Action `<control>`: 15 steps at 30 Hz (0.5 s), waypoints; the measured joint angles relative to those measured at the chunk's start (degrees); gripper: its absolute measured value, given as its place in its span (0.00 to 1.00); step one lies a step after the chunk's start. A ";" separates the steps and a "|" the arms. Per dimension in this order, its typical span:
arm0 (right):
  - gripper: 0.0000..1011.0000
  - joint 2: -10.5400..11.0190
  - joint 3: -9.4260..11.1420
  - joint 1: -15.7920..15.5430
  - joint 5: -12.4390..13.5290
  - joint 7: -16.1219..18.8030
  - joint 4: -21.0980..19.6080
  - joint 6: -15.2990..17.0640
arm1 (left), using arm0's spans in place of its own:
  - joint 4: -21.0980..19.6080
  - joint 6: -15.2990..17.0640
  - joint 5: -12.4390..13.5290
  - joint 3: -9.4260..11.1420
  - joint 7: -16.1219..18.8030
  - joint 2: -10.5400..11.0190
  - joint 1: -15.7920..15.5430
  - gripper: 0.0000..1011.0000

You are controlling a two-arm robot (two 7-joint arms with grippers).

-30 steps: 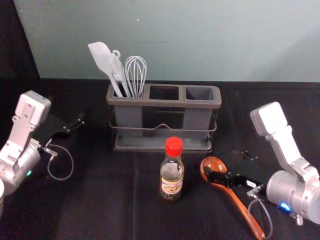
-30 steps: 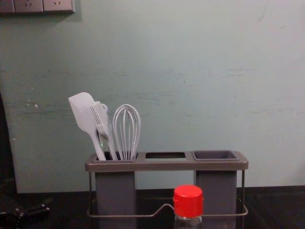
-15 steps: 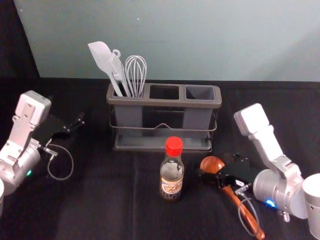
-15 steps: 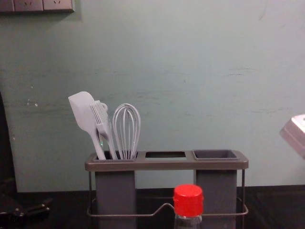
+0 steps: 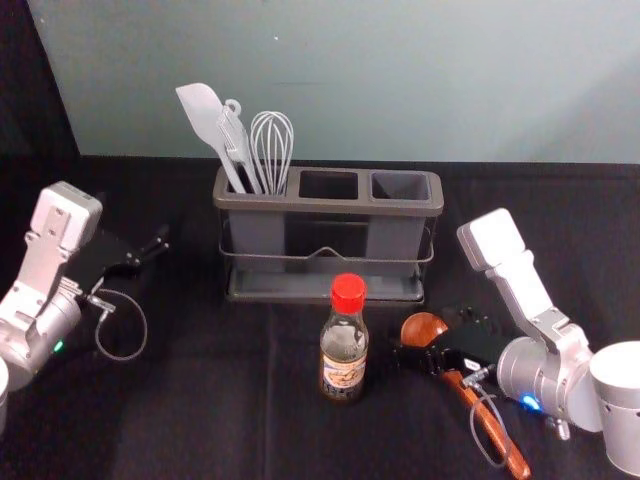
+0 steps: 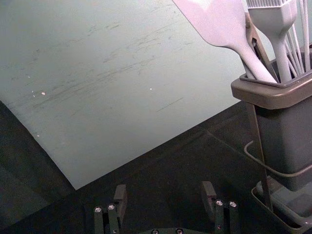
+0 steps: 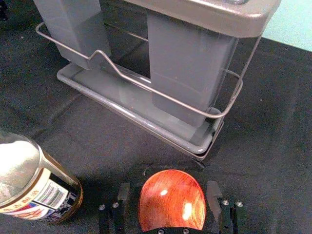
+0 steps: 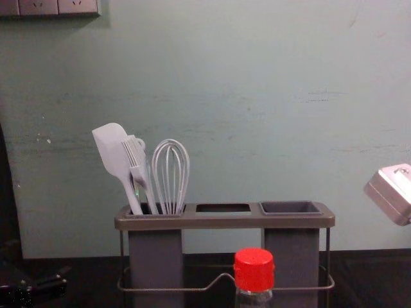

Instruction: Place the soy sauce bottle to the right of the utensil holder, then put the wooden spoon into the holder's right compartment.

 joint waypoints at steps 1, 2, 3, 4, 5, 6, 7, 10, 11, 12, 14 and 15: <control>0.99 -0.08 0.07 0.03 -0.02 0.16 0.11 0.05 | 0.00 0.00 0.00 0.00 0.00 0.00 0.01 0.99; 0.99 -0.22 0.19 0.06 -0.08 0.34 0.31 0.14 | 0.00 0.00 0.01 0.00 0.00 0.00 0.00 0.99; 0.99 -0.22 0.19 0.06 -0.08 0.34 0.31 0.14 | 0.00 0.00 0.00 0.00 0.00 0.00 0.00 0.99; 0.99 -0.39 0.32 0.09 -0.20 0.57 0.50 0.20 | 0.00 0.00 0.01 0.00 0.00 0.00 0.00 0.99; 0.99 -0.47 0.37 0.11 -0.30 0.63 0.62 0.22 | 0.00 0.00 0.00 0.00 0.00 0.00 0.00 0.99; 0.99 -0.65 0.48 0.16 -0.50 0.70 0.88 0.24 | 0.00 0.00 0.00 0.00 0.00 0.00 0.00 0.99; 0.99 -0.73 0.54 0.18 -0.55 0.74 1.00 0.25 | 0.00 0.00 0.00 0.00 0.00 0.00 0.00 0.99; 0.99 -1.05 0.76 0.24 -0.91 1.09 1.49 0.26 | 0.00 0.00 0.00 0.00 0.00 0.00 0.00 0.99; 0.99 -1.16 0.79 0.26 -0.97 1.13 1.64 0.26 | 0.00 0.00 0.00 0.00 0.00 0.00 0.00 0.99; 0.99 -1.35 0.84 0.31 -1.15 1.24 1.94 0.26 | 0.00 0.00 0.00 0.00 0.00 0.00 0.00 0.99; 0.99 -1.56 0.90 0.39 -1.36 1.47 2.25 0.25 | 0.00 0.00 0.01 0.00 0.00 0.00 0.00 0.99; 0.99 -1.63 0.93 0.44 -1.43 1.51 2.39 0.24 | 0.00 0.00 0.00 0.00 0.00 0.00 0.00 0.99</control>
